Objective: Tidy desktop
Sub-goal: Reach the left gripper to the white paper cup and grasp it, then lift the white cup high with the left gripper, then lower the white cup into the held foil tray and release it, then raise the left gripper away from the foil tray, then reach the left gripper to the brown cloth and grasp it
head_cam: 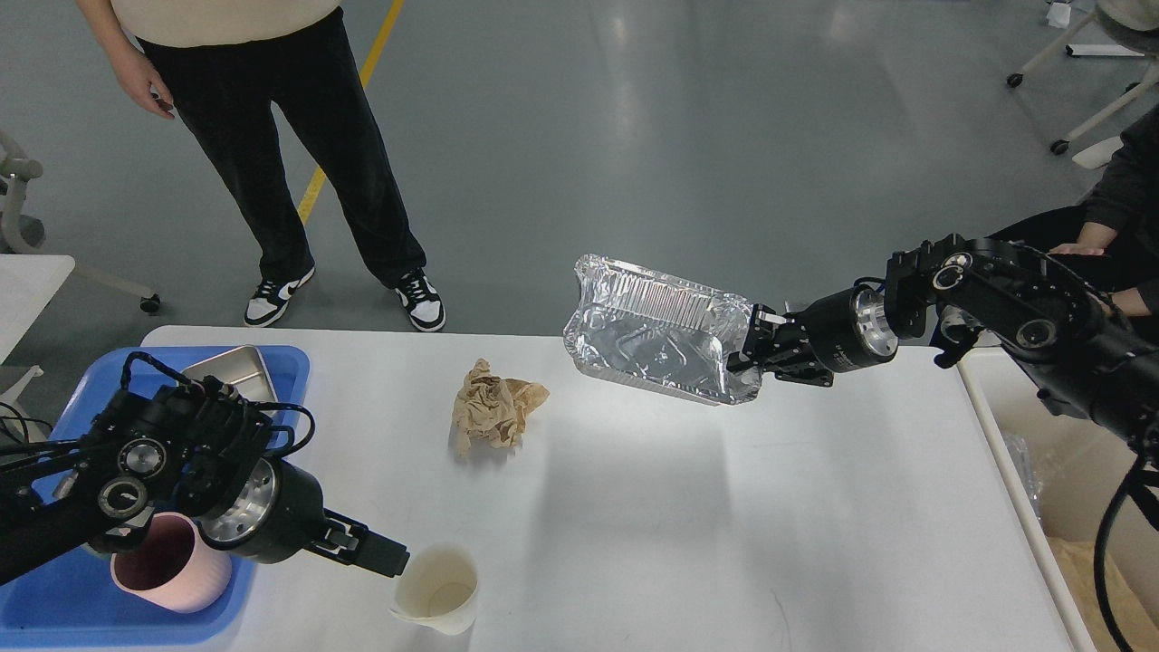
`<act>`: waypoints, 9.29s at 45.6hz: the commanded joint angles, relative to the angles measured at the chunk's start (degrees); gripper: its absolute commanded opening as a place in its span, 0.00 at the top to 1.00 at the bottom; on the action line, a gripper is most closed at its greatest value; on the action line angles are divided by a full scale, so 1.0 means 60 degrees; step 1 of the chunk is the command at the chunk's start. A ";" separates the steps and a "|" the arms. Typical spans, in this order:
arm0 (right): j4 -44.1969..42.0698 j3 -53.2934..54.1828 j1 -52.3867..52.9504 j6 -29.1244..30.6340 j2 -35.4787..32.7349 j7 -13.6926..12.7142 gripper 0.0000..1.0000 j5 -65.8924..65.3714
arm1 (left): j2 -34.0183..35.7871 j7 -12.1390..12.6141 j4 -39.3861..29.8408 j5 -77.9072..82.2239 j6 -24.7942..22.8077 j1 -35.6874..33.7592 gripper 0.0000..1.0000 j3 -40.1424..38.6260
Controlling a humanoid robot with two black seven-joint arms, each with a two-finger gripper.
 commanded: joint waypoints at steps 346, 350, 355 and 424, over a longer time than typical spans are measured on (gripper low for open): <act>0.0703 0.0014 0.0120 -0.0117 -0.0038 -0.0102 1.00 -0.0058 | 0.6862 -0.5935 0.1550 -0.7756 0.1108 -0.6864 0.08 0.6114; 0.0703 0.0014 0.0120 -0.0117 -0.0023 -0.0102 1.00 -0.0058 | 0.6115 -0.5070 0.1565 -0.7771 0.3232 -0.6601 0.09 0.6305; 0.0718 0.0014 0.0120 -0.0117 -0.0009 -0.0102 1.00 -0.0043 | 0.4841 -0.4937 0.1579 -0.7786 0.4904 -0.6088 0.09 0.6305; 0.0981 0.0058 -0.0071 -0.0176 -0.0258 -0.0087 1.00 -0.0043 | -0.7422 -0.4790 1.2536 -0.5998 0.7470 -0.2894 0.08 0.7359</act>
